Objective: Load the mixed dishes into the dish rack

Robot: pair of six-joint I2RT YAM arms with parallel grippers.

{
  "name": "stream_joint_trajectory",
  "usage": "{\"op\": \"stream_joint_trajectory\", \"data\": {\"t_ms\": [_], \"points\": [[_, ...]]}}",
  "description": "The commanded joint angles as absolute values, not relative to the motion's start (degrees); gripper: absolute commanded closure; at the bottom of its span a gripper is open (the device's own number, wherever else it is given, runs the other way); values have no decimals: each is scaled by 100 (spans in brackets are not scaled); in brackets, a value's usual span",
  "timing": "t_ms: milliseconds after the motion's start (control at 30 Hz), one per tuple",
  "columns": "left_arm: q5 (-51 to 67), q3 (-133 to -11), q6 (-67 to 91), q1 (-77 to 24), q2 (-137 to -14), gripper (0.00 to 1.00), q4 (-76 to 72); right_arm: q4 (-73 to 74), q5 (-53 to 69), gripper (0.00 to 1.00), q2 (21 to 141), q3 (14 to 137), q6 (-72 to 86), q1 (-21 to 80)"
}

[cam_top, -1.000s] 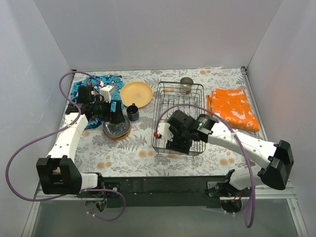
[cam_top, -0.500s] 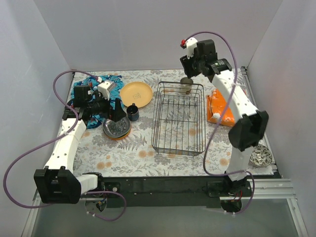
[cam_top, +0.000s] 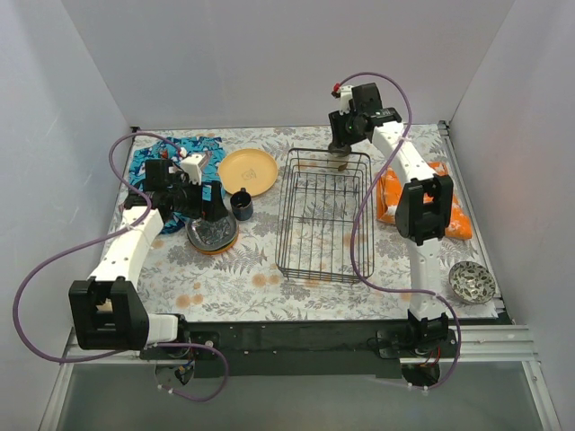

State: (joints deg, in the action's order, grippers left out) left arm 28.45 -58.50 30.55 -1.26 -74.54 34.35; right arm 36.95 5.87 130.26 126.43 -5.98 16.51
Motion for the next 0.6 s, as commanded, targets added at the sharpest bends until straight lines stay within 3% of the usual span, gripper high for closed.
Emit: {"op": "stream_joint_trajectory", "data": {"t_ms": [0, 567], "points": [[2637, -6205, 3076, -132, -7567, 2, 3507, 3568, 800, 47, 13235, 12911, -396, 1503], [2619, -6354, 3138, -141, -7901, 2, 3480, 3313, 554, 49, 13895, 13254, -360, 1354]]}}
